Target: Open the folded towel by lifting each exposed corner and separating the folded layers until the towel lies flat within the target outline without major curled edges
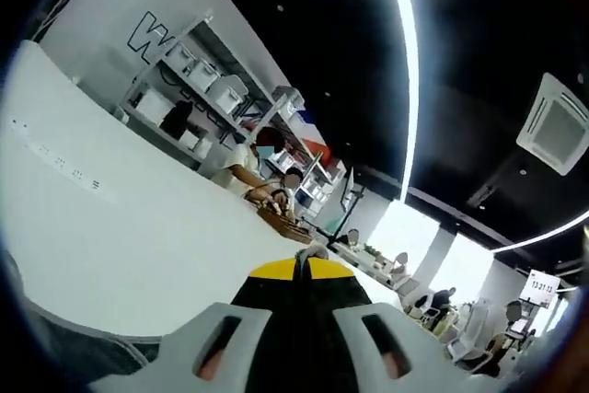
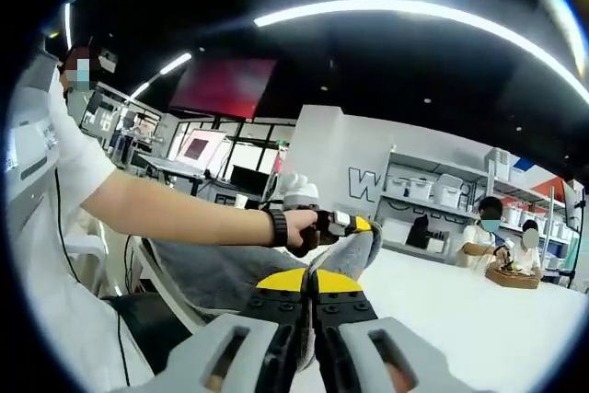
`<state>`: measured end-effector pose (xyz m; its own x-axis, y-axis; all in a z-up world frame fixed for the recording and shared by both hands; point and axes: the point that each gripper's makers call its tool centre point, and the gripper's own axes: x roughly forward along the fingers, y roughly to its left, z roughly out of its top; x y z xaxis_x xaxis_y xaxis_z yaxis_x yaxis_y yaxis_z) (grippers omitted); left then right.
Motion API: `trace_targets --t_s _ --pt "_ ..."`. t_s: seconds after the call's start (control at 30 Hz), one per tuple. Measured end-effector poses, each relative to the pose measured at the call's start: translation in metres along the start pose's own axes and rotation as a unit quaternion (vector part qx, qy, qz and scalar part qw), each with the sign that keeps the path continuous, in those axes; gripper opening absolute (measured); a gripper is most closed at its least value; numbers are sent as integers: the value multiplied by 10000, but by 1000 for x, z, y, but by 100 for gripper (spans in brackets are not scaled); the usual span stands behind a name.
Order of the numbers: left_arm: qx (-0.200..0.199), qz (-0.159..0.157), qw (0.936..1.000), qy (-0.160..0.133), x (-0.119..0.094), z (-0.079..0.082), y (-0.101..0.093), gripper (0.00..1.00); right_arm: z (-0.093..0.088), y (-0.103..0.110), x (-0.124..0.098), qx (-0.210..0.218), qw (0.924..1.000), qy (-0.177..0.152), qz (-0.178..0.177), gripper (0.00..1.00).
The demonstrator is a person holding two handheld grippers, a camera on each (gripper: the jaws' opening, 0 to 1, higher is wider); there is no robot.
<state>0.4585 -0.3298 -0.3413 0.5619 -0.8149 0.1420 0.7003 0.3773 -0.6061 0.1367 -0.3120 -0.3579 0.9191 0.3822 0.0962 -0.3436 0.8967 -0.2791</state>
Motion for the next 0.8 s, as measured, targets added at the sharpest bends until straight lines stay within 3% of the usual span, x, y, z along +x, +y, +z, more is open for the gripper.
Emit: trace_targets --t_s 0.27,0.6,0.8 --pt "-184 40 9998 58 -1 -10 7 1 -13 -3 -1 11 9998 204 -27 0" --pt "-187 50 9997 160 0 -20 9 2 -26 -30 -12 273 9987 286 -334 0" --pt "-185 53 9997 162 4 -26 9 2 -30 -34 -17 305 9982 335 -395 0"
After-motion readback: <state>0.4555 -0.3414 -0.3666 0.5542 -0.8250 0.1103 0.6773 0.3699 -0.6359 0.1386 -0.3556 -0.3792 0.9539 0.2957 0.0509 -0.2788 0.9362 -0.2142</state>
